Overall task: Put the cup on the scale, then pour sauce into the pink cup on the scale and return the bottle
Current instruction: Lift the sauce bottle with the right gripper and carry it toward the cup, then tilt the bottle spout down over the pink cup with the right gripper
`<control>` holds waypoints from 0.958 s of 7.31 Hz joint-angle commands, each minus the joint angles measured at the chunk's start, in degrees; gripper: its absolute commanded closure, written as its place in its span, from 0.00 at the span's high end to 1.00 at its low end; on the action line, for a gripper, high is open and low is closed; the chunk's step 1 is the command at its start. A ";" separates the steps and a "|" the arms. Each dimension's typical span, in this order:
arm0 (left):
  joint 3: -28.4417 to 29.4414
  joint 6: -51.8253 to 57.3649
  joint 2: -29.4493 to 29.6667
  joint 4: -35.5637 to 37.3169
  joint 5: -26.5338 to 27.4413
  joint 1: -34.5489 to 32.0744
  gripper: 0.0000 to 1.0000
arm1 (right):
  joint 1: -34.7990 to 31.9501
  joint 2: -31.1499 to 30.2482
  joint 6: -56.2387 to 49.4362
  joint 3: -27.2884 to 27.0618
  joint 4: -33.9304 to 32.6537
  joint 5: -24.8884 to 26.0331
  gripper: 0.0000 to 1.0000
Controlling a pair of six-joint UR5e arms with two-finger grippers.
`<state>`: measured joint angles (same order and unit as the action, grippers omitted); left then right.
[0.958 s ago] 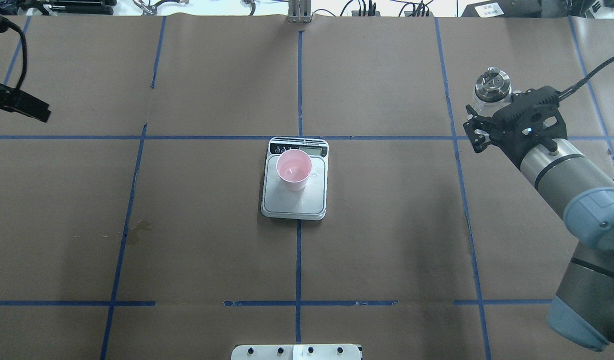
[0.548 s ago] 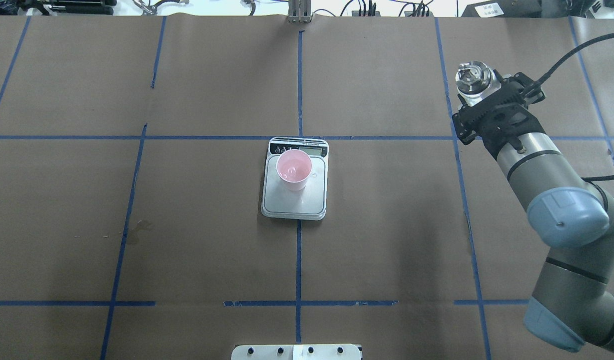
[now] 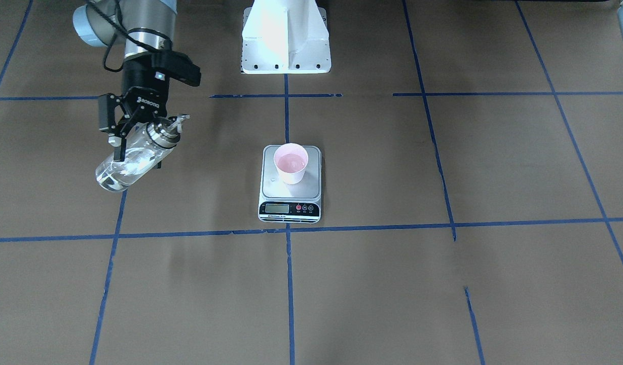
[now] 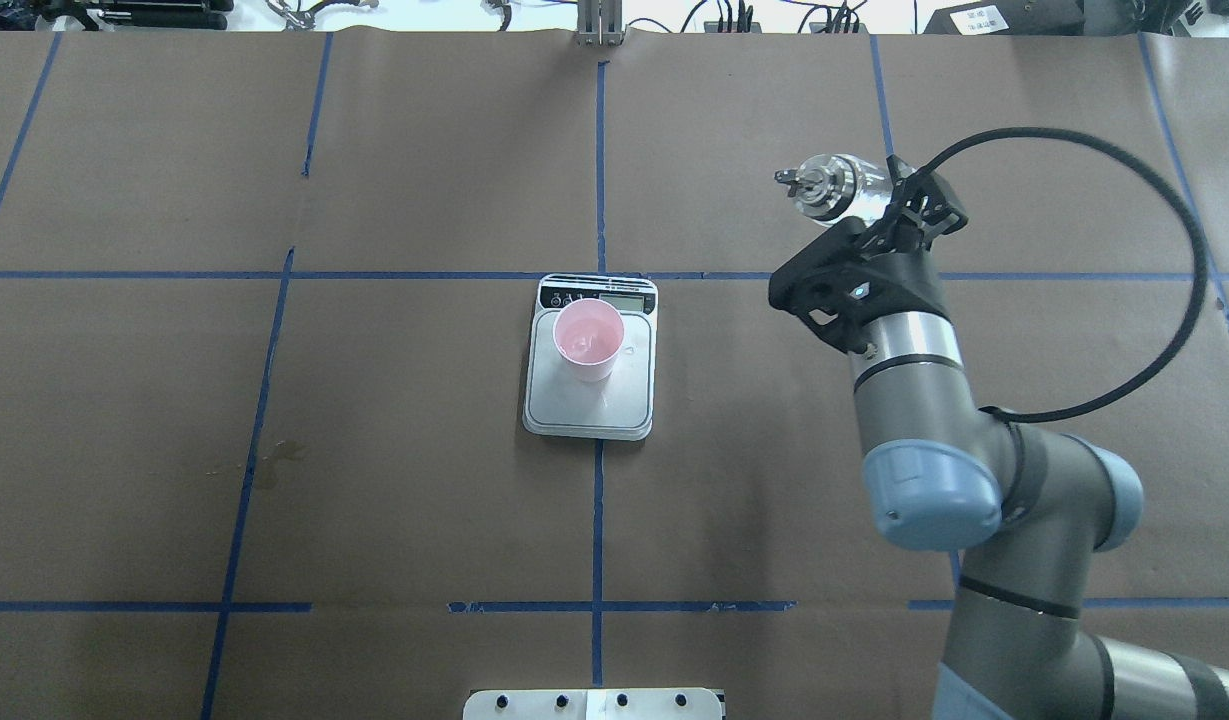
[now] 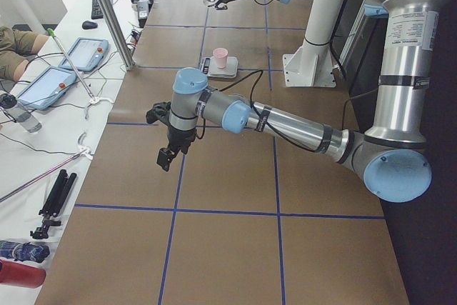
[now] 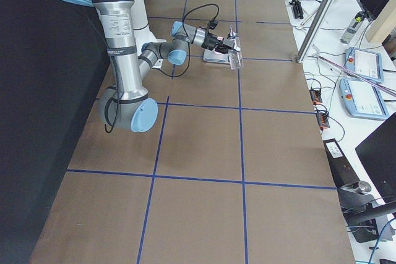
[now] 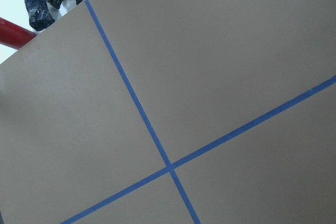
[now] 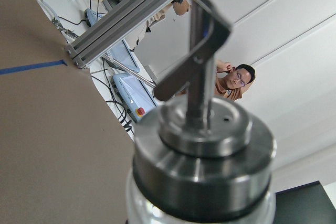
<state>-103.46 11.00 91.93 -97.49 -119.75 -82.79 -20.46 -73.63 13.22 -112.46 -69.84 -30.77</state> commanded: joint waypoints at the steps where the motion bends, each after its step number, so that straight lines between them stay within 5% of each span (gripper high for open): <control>1: 6.75 8.39 -0.35 -5.48 -0.13 -2.28 1.00 | 3.23 5.59 -0.04 3.72 -6.35 7.54 0.00; 5: 10.82 9.39 -0.26 -8.24 0.04 -2.11 1.00 | 4.63 7.70 -3.87 7.51 -12.84 17.12 0.00; 7: 10.82 9.30 0.00 -7.63 -0.13 -2.11 1.00 | 5.07 12.52 -4.87 15.03 -13.48 21.00 0.00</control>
<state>-92.70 20.33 91.80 -105.48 -119.85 -84.90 -15.75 -63.77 9.10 -101.76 -82.74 -12.10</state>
